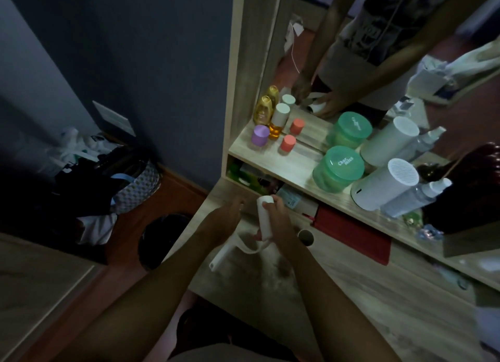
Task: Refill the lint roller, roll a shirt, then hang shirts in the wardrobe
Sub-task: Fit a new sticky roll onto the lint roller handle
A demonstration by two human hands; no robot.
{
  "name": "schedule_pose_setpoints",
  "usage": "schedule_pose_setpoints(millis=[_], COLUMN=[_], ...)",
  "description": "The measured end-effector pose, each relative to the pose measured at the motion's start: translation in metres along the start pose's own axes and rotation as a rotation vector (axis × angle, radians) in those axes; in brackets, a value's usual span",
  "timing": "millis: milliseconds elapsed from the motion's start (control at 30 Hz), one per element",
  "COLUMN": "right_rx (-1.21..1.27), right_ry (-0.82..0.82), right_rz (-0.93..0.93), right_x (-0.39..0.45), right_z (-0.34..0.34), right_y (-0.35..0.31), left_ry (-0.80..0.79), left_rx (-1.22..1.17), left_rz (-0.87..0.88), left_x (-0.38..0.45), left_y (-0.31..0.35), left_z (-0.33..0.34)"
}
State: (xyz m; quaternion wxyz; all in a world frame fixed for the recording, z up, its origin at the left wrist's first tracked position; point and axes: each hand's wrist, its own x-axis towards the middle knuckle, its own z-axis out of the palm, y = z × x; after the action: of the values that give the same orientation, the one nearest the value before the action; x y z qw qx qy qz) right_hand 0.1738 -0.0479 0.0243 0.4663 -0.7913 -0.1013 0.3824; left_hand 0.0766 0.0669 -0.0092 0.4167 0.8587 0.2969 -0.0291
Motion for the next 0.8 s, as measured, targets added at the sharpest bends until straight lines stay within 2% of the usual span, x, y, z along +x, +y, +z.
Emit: schedule_pose_setpoints(millis=[33, 67, 133, 233, 300, 500, 567, 800], right_rx=[0.021, -0.041, -0.033, 0.128, 0.131, 0.228, 0.273, 0.372], right_ry=[0.009, 0.074, 0.106, 0.114, 0.124, 0.225, 0.230, 0.176], right_rz=[0.015, -0.072, -0.107, -0.060, -0.090, -0.178, -0.149, -0.090], right_x=[-0.005, -0.004, -0.003, 0.000, 0.003, -0.002, -0.001, 0.004], right_z=[-0.004, -0.004, -0.005, -0.010, -0.011, -0.013, -0.017, -0.028], right_y=[-0.002, 0.002, 0.004, 0.000, -0.002, -0.005, -0.004, 0.002], left_ry=[-0.005, -0.004, 0.013, 0.034, 0.002, -0.091, -0.117, 0.019], left_rx=[0.024, 0.046, 0.059, 0.065, -0.003, -0.006, 0.000, 0.076], left_rz=[0.031, 0.039, 0.027, -0.050, -0.106, -0.081, -0.117, -0.213], left_x=[-0.002, -0.003, -0.006, -0.006, -0.005, 0.008, 0.010, 0.016], left_y=[0.000, 0.001, 0.000, -0.009, -0.011, -0.020, -0.027, -0.052], left_z=[0.002, 0.002, 0.004, 0.005, 0.007, 0.020, 0.021, 0.026])
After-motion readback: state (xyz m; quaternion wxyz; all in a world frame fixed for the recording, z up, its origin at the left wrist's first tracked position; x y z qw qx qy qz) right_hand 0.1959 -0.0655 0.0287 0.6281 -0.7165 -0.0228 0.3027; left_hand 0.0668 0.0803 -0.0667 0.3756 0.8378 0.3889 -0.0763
